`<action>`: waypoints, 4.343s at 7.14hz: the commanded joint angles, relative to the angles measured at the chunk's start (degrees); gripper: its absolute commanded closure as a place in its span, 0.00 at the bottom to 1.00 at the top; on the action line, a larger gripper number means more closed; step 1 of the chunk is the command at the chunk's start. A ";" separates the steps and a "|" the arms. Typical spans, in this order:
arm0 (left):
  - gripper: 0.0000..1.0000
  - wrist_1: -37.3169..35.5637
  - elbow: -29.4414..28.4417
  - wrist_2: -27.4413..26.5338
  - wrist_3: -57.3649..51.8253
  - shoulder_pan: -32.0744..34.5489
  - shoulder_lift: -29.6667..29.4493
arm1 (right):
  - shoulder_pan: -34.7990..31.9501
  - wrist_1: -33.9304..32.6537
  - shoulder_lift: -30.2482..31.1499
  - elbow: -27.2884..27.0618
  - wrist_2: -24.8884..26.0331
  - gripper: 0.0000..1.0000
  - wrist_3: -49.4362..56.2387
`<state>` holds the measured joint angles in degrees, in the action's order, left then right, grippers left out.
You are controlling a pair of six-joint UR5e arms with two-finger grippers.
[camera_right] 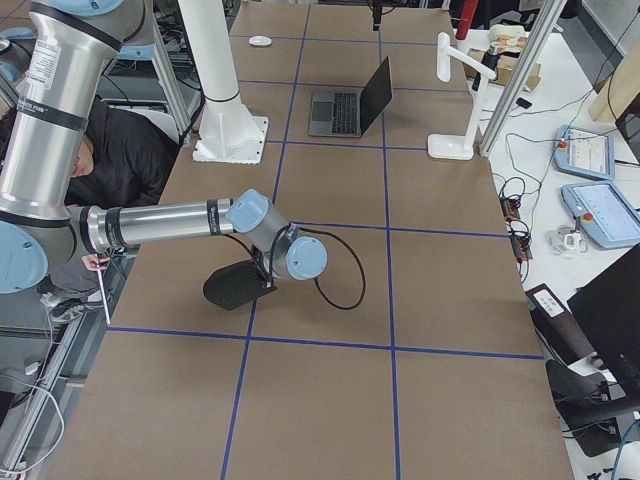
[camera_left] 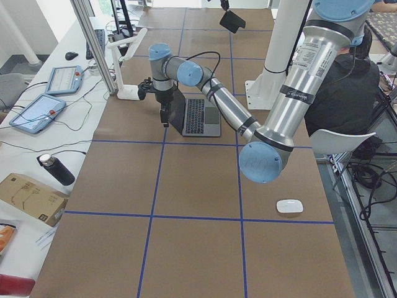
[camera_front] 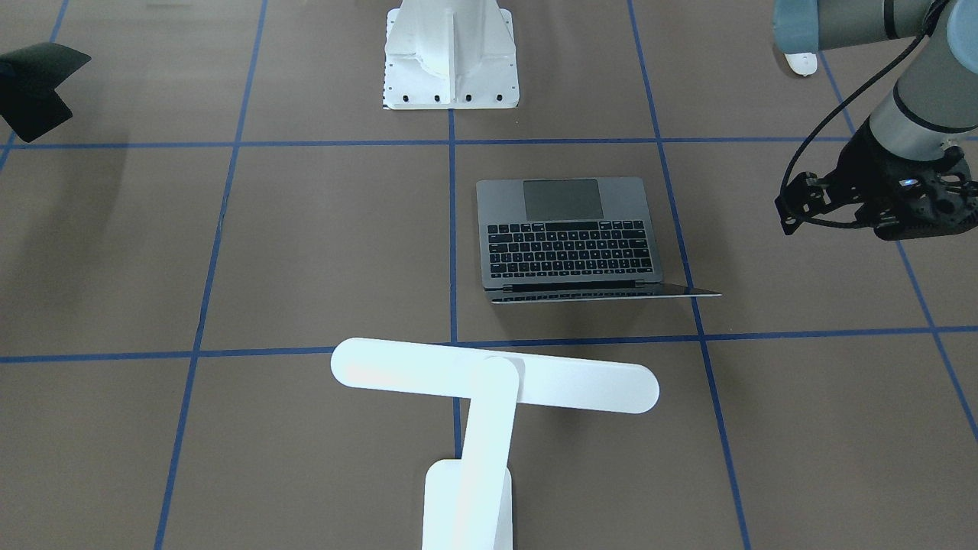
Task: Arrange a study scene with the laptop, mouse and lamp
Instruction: 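Carry the black mouse pad, hanging from the right gripper, toward the laptop, then lower the black mouse pad flat beside the laptop with the right gripper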
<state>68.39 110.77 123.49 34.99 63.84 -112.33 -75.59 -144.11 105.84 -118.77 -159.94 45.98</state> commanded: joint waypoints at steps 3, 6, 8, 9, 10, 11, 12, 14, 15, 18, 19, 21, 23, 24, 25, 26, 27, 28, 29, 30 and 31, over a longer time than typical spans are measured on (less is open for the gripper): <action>0.00 -0.01 -0.29 0.00 -0.01 0.05 0.09 | 8.58 -0.04 -15.85 -5.68 -4.49 1.00 -31.46; 0.00 0.07 -1.26 0.00 -0.45 0.05 0.44 | 18.61 -0.03 -30.48 -3.94 -3.80 1.00 -52.62; 0.00 0.16 -1.44 0.00 -0.80 -0.04 1.23 | 22.58 -0.03 -37.86 3.51 -3.89 1.00 -53.96; 0.00 0.25 -1.87 0.00 -0.80 0.05 1.32 | 23.46 -0.03 -40.42 5.29 -3.80 1.00 -57.54; 0.00 1.38 -2.49 0.00 -0.80 0.05 1.41 | 24.08 0.66 -41.49 5.57 -3.71 1.00 -62.10; 0.00 1.92 -3.28 0.00 -0.80 -0.04 1.50 | 24.09 5.72 -41.50 7.83 -3.71 1.00 -66.24; 0.00 2.79 -3.89 0.00 -0.80 0.05 1.50 | 24.26 14.64 -41.59 10.64 -3.10 1.00 -75.15; 0.00 3.15 -4.86 0.00 -0.80 -0.04 1.50 | 26.71 36.25 -43.87 18.36 1.63 1.00 -93.01; 0.00 4.72 -5.91 0.00 -0.80 0.05 1.50 | 27.94 44.01 -45.00 21.88 3.65 1.00 -98.74; 0.00 7.81 -6.63 0.00 -0.62 0.05 3.69 | 30.58 48.83 -49.57 27.09 9.10 1.00 -103.36; 0.00 7.81 -6.62 0.00 -0.71 0.05 4.04 | 30.85 50.14 -53.67 32.06 9.99 1.00 -103.45; 0.00 8.24 -6.88 0.09 -0.71 0.05 4.66 | 32.25 58.37 -57.31 38.85 12.00 1.00 -108.00; 0.00 10.79 -7.50 0.09 -0.62 -0.04 6.24 | 33.14 63.32 -59.07 43.69 14.04 1.00 -109.34; 0.00 11.41 -8.02 0.09 -0.62 -0.04 6.33 | 33.49 63.51 -60.30 44.93 15.00 1.00 -109.34; 0.00 11.50 -8.55 0.09 -0.62 -0.04 6.33 | 33.93 63.51 -61.26 45.73 15.88 1.00 -109.43; 0.00 11.85 -8.82 0.09 -0.62 -0.04 6.33 | 34.45 63.51 -62.23 46.52 16.76 1.00 -109.43; 0.00 12.46 -9.17 0.09 -0.62 -0.04 6.42 | 34.98 63.69 -62.42 46.96 17.64 1.00 -109.35; 0.00 12.47 -9.43 0.09 -0.62 -0.04 6.42 | 34.99 65.78 -62.24 46.97 17.82 1.00 -109.69; 0.00 12.90 -9.52 0.09 -0.62 -0.04 6.42 | 34.99 66.93 -62.15 46.97 17.91 1.00 -112.31; 0.00 13.08 -9.87 0.09 -0.62 -0.04 6.42 | 35.25 66.94 -62.24 46.97 18.69 1.00 -112.42; 0.00 13.26 -10.14 0.09 -0.62 -0.04 6.42 | 36.21 67.64 -62.24 46.97 20.79 1.00 -112.51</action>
<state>81.40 100.98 123.58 34.37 63.81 -105.91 -40.22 -77.21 43.61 -71.82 -141.03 -66.14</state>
